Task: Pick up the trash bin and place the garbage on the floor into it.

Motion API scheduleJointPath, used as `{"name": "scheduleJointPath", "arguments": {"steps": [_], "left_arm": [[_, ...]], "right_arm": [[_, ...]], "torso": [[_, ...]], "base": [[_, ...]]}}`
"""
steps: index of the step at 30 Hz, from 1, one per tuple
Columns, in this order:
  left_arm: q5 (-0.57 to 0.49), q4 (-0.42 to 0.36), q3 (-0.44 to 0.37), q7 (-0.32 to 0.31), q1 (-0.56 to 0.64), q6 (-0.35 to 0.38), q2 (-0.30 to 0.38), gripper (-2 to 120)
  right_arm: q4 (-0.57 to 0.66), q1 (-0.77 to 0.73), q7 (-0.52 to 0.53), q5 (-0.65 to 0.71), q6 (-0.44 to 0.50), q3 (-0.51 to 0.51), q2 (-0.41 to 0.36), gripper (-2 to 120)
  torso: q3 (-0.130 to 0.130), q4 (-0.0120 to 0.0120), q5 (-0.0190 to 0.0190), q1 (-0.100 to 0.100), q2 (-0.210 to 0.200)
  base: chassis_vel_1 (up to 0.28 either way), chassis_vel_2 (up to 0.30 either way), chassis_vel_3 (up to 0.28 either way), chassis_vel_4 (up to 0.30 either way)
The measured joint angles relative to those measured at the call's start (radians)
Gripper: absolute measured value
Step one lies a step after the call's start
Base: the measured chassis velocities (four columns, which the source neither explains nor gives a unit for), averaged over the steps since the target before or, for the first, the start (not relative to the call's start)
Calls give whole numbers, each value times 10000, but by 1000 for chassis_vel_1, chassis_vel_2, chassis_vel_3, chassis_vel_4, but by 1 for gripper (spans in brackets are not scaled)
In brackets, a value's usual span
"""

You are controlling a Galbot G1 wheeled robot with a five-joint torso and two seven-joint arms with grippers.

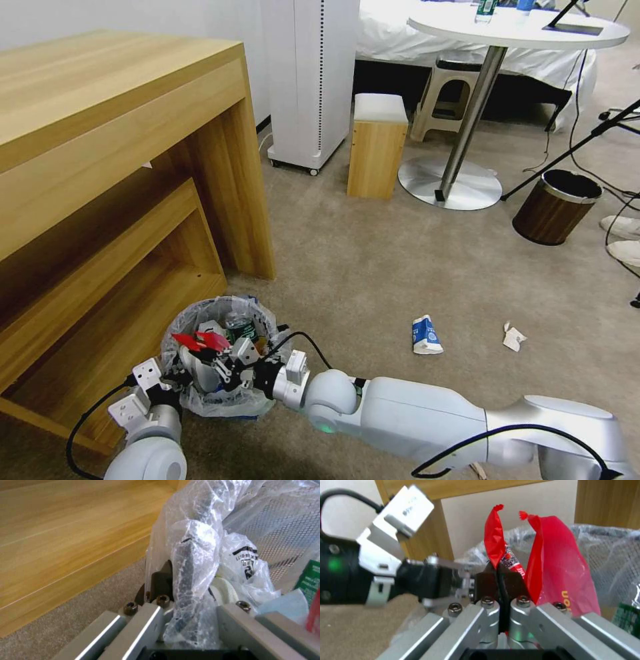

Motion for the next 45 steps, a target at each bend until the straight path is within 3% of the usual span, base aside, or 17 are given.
{"name": "scheduleJointPath", "arguments": {"steps": [5,6,8,21,26,29,32,37,40,45], "left_arm": [[-4,22,-1,0,4,-10,10,1],[-7,22,-6,0,4,-13,13,1],[-9,21,-9,0,2,-14,13,1],[-1,-39,-107,0,102,-27,-16,1],[39,-97,-149,0,178,-36,-40,1],[82,-167,-213,0,263,-41,-69,1],[114,-205,-227,0,301,-42,-89,1],[138,-233,-220,5,319,-42,-97,1],[158,-290,-215,7,382,-42,-83,1],[181,-374,-211,15,457,-46,-63,1]], "right_arm": [[19,-29,93,-34,1,-2,-42,0],[60,-33,101,-22,-12,0,-71,7],[82,-36,111,-14,-21,2,-90,8],[1154,-106,382,230,-191,448,-672,61],[1788,-257,593,490,-284,944,-930,74],[2435,-441,895,905,-471,1772,-1131,90],[2730,-557,1134,1172,-641,2469,-1284,97],[3103,-775,1611,1655,-1003,3635,-1486,100],[3435,-1080,2025,2092,-1414,5055,-1795,100],[3684,-1475,2435,2560,-1718,6329,-2119,100]], "torso": [[0,1,0,0,0],[0,1,0,0,0],[0,1,0,0,0],[0,1,0,0,0],[0,0,0,0,0],[0,1,1,0,0],[0,2,0,0,0],[0,1,2,0,0],[0,0,1,0,0],[0,1,2,0,0]], "base": [[0,0,0,0],[0,0,0,0],[0,0,0,0],[0,0,0,0],[0,0,0,0],[0,0,0,0],[0,0,0,0],[0,0,0,0],[0,0,0,0],[0,0,0,0]]}}
